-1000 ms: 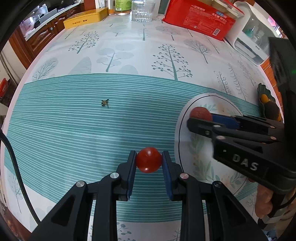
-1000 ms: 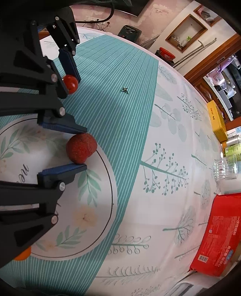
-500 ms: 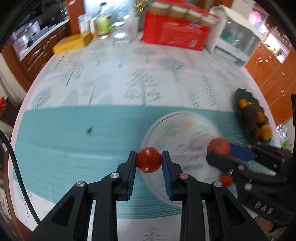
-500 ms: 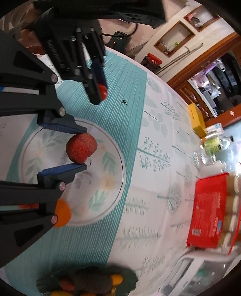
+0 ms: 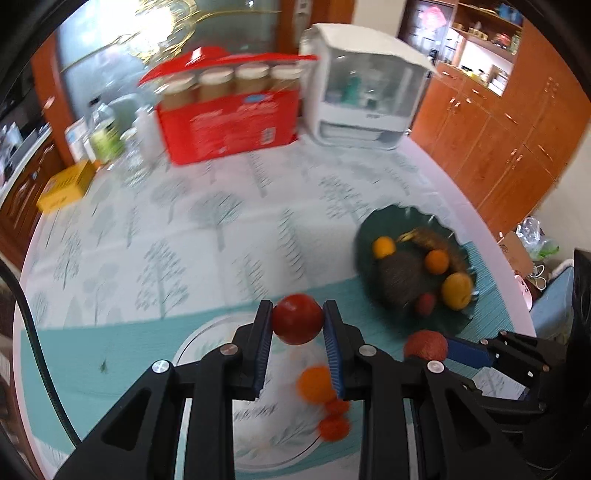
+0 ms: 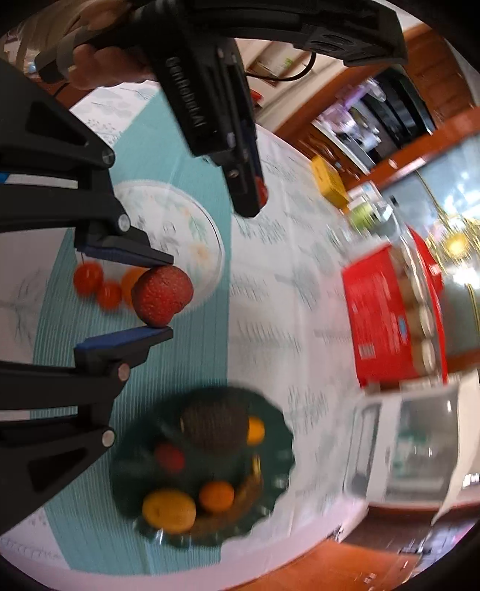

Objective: Organize fruits
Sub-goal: 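Carry tomato and lychee onto the green plate and open both grippers, then move both grippers back over the white plate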

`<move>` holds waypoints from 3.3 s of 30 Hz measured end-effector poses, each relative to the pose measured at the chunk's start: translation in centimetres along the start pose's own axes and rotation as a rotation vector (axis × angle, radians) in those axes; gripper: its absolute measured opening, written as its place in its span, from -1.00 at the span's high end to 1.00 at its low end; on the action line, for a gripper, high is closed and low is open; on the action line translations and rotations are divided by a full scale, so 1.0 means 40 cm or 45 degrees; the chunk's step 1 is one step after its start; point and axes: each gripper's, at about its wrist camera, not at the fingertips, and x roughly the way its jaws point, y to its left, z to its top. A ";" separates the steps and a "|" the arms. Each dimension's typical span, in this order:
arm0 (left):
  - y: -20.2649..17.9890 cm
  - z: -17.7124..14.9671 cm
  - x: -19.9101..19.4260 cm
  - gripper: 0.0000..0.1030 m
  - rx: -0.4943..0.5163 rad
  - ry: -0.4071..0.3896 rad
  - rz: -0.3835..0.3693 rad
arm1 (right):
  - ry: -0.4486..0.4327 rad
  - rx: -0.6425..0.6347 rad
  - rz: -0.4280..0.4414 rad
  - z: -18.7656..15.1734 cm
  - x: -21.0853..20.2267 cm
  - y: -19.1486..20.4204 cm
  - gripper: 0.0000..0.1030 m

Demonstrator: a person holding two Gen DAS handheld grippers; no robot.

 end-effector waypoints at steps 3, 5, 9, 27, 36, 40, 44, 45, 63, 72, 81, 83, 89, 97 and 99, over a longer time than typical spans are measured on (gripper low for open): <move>-0.065 0.053 0.018 0.51 0.045 -0.015 -0.004 | -0.032 0.039 -0.059 0.011 -0.027 -0.076 0.38; -0.115 0.089 0.037 0.51 0.075 -0.018 -0.004 | -0.054 0.063 -0.101 0.019 -0.043 -0.127 0.38; -0.197 0.144 0.081 0.51 0.127 -0.008 -0.007 | -0.081 0.121 -0.168 0.041 -0.062 -0.233 0.38; -0.421 0.222 0.394 0.51 0.317 0.219 0.020 | 0.053 0.221 -0.184 0.060 0.075 -0.445 0.38; -0.432 0.203 0.491 0.51 0.349 0.318 0.039 | 0.088 0.183 -0.174 0.064 0.115 -0.449 0.36; -0.428 0.192 0.507 0.27 0.358 0.358 0.037 | 0.095 0.164 -0.168 0.065 0.123 -0.446 0.34; -0.420 0.184 0.499 -0.18 0.362 0.338 0.063 | 0.089 0.146 -0.158 0.065 0.118 -0.437 0.16; -0.417 0.183 0.497 -0.18 0.359 0.340 0.062 | 0.087 0.144 -0.156 0.065 0.117 -0.436 0.13; -0.358 0.173 0.371 -0.38 0.264 0.278 0.054 | 0.027 0.176 -0.164 0.065 0.053 -0.419 0.03; -0.321 0.154 0.290 -0.39 0.226 0.242 0.062 | -0.001 0.181 -0.164 0.061 0.013 -0.389 0.03; -0.273 0.151 0.170 -0.39 0.200 0.155 0.065 | -0.037 0.175 -0.161 0.066 -0.045 -0.339 0.03; -0.257 0.151 0.138 -0.40 0.192 0.131 0.065 | -0.045 0.176 -0.143 0.067 -0.058 -0.325 0.01; -0.206 0.144 0.043 -0.44 0.165 0.064 0.071 | -0.094 0.127 -0.176 0.067 -0.097 -0.260 -0.10; -0.129 0.105 -0.056 -0.47 0.147 0.017 0.082 | -0.122 0.061 -0.164 0.056 -0.124 -0.153 -0.10; -0.112 0.089 -0.074 -0.47 0.151 0.012 0.080 | -0.128 0.041 -0.159 0.050 -0.128 -0.122 -0.10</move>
